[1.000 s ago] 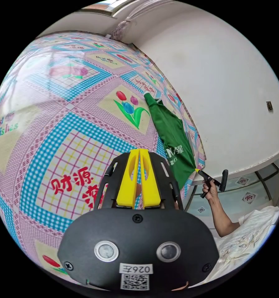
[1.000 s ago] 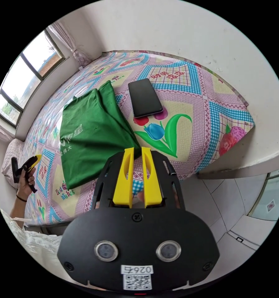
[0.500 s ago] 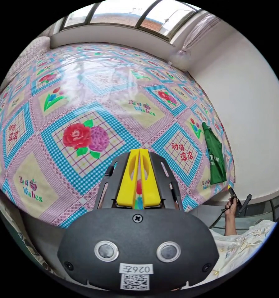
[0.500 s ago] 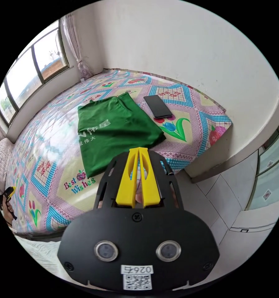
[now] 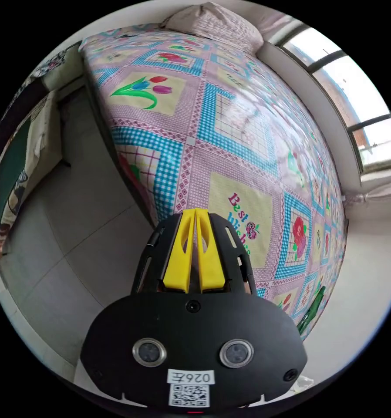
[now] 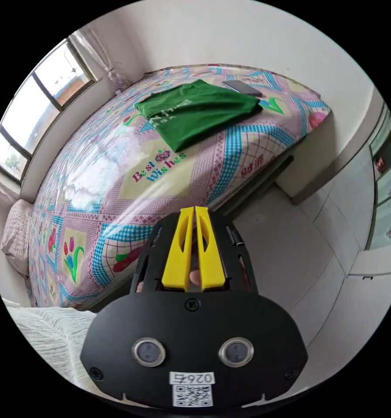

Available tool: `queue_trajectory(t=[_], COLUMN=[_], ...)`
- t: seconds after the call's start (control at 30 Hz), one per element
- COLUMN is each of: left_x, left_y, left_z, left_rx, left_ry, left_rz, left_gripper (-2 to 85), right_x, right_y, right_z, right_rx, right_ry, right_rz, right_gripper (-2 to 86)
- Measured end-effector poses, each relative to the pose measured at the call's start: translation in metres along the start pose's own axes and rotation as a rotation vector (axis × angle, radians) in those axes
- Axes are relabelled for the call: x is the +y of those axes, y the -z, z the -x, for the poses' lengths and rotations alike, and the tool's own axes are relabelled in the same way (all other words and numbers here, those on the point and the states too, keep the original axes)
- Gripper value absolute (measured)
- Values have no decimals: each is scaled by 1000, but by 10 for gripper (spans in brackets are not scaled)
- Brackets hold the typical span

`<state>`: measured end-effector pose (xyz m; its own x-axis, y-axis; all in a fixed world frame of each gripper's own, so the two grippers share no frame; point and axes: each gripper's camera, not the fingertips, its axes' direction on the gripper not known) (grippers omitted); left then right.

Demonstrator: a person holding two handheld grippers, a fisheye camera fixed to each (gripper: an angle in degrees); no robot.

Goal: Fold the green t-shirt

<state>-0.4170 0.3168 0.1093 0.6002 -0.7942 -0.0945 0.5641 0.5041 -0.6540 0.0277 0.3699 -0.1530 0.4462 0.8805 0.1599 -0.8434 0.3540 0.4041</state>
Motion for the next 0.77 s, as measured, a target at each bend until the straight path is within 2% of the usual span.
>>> queue_trajectory(t=[0.07,0.2,0.33,0.5,0.7,0.77], left_x=[-9,-22,-35,-38,-20,-8], left_y=[9,28,54,71,79,83], left_z=[42,76,92,114,166,189], left_rx=[85,113,73,91,157,217], left_ry=[151,226,211,228,396,521], left_rz=[-19,-61,-114,-136,-140,-151], left_gripper=[-10,-10,-10,-10,-10,-10], right_x=[29,73,95,81,35,19], right_y=[-14,-21,-15,-9,-10,-9], right_z=[-36,-89,-112,-113,-103,-102], right_rx=[-14,33,106,98,21,3], right_ry=[-161,-345,-369,-356,-309,-304], right_rz=[56,98,138,136,109,101], right_gripper=[-10,-11,-12,-13,-12,-12])
